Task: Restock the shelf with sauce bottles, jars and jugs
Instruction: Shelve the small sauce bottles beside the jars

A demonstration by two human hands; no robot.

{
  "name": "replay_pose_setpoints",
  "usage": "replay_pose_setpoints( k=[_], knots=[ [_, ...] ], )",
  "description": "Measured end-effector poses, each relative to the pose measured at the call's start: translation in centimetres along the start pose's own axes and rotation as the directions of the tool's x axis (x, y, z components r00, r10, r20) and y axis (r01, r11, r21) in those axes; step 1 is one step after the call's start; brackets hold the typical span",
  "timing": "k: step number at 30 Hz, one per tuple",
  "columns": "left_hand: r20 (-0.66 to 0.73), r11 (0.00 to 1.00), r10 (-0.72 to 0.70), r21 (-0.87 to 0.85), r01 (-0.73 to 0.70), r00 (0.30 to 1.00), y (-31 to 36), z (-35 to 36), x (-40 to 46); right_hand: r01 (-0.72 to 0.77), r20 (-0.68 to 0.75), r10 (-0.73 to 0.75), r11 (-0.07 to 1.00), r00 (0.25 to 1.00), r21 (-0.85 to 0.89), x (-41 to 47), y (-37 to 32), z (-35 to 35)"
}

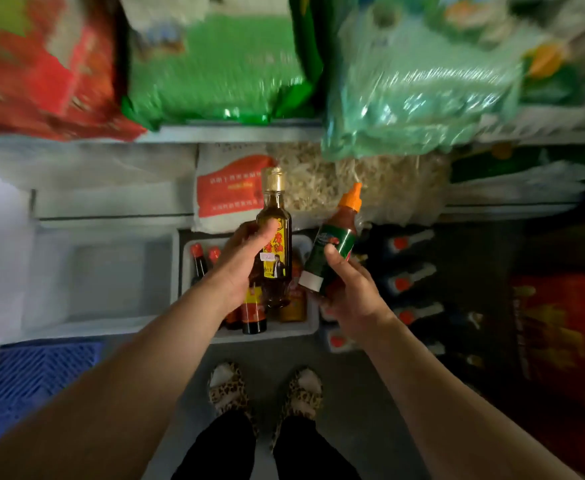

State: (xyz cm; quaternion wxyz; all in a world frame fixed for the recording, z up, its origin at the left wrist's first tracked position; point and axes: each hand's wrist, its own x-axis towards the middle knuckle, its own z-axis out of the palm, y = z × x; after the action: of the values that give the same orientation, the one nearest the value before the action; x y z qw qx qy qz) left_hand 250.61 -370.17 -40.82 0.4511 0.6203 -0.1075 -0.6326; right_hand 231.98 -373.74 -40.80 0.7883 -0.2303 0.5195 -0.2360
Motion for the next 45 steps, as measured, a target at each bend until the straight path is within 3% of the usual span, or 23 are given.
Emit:
replay_pose_setpoints(
  k=[4,7,12,17,20,28,35,39,45],
  knots=[
    [0.069,0.997,0.080,-0.025,-0.078,0.994,8.2,2.0,-7.8,0.113,0.126,-0.105,0.992,0.986,-0.059,-7.2,-7.4,3.6],
    [0.133,0.977,0.208,0.029,-0.213,0.969,14.0,3.2,-13.1,0.213,0.208,-0.191,0.973,0.959,-0.091,-11.9,-12.5,6.5],
    [0.070,0.934,0.353,-0.082,-0.347,0.933,23.4,5.2,-20.0,0.351,0.348,-0.306,0.933,0.886,-0.072,-17.8,-20.4,11.5],
    [0.055,0.872,0.476,-0.163,-0.462,0.878,32.4,4.7,-24.1,0.486,0.373,-0.451,0.874,0.811,0.003,-20.8,-25.8,16.9],
    [0.134,0.855,0.505,-0.209,-0.474,0.853,37.3,3.9,-25.2,0.572,0.391,-0.529,0.820,0.753,0.007,-21.8,-28.3,20.1],
    [0.282,0.850,0.526,-0.198,-0.488,0.802,46.3,1.9,-25.3,0.754,0.200,-0.731,0.653,0.653,-0.075,-22.1,-33.2,26.3],
    [0.121,0.776,0.630,-0.128,-0.618,0.767,49.3,0.1,-20.9,0.803,0.040,-0.819,0.550,0.572,-0.229,-20.3,-36.4,28.1],
    [0.088,0.788,0.600,-0.235,-0.568,0.795,50.8,0.6,-18.1,0.774,0.052,-0.813,0.530,0.580,-0.347,-18.0,-38.6,28.6],
    [0.039,0.711,0.674,-0.306,-0.633,0.738,53.1,2.6,-15.5,0.730,0.040,-0.829,0.467,0.558,-0.498,-12.4,-43.2,28.6]
  ],
)
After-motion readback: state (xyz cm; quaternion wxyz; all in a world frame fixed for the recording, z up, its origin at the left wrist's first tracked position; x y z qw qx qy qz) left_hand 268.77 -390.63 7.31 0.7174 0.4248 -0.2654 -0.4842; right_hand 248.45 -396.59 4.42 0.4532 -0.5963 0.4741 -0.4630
